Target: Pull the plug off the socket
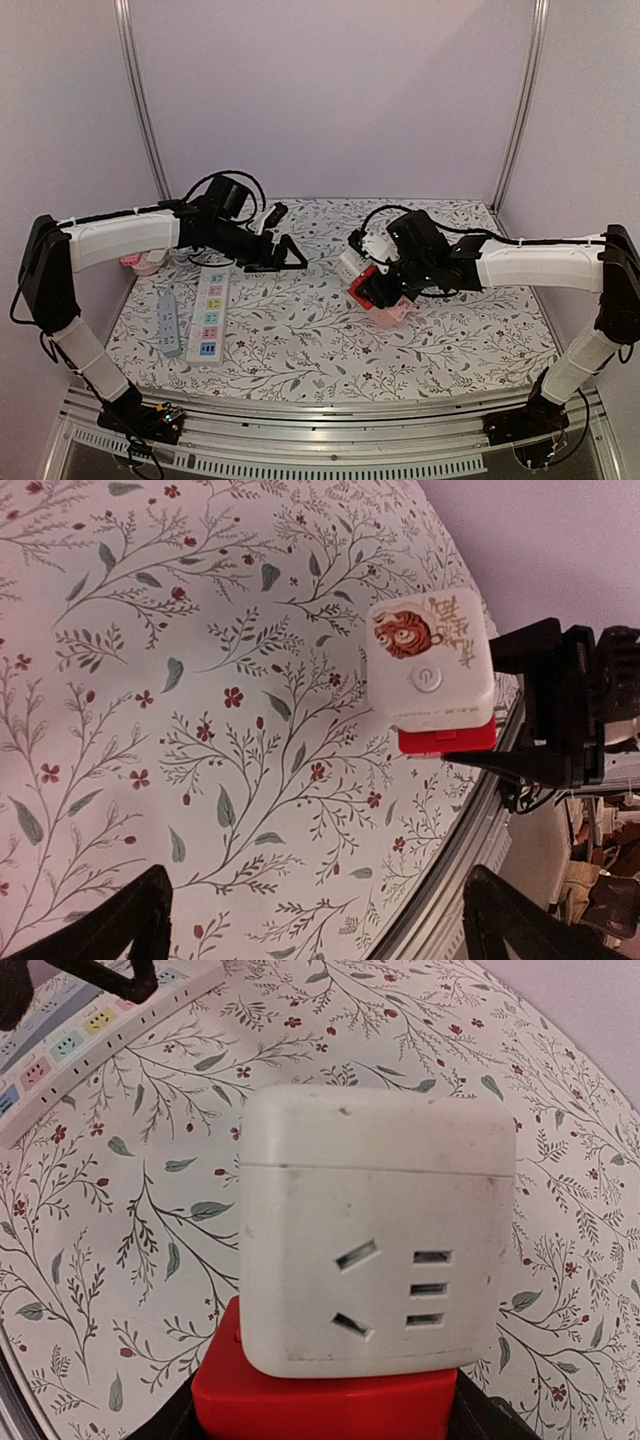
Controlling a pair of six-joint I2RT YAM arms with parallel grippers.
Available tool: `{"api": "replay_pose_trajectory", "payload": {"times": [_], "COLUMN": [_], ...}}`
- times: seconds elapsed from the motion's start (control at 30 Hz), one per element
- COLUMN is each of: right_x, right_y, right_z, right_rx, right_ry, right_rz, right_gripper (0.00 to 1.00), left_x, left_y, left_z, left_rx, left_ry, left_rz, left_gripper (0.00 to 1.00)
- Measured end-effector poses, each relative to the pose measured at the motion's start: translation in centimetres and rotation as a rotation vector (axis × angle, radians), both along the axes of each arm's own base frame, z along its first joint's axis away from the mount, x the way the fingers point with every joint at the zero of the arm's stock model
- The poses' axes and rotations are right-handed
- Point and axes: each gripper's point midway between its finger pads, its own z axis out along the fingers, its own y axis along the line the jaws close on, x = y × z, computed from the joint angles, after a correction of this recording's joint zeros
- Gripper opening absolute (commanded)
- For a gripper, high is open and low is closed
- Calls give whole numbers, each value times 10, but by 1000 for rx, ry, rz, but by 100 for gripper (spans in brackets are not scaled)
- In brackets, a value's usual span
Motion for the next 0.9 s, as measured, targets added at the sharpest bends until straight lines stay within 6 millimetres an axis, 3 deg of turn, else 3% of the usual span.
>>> {"api": "replay_pose_trajectory", "payload": {"times": [0.17,0.33,0.9], "right_x": [-29,-51,-52], "right_y": [25,41,50], "right_z": [-3,-4,3], "right_rx": [39,49,77], "right_ry": [-23,-18,-50], "right_rz": [83,146,152], "right_gripper": [36,36,36], "left_x": [-3,-14,-36], "left_y": [-36,-43,-63], "left_z": [-3,-17,-17], "left_rx": [-81,-126,-242], "left_ry": [59,143,263], "left_rz": [-82,-118,-203], "left_gripper": [100,100,97]}}
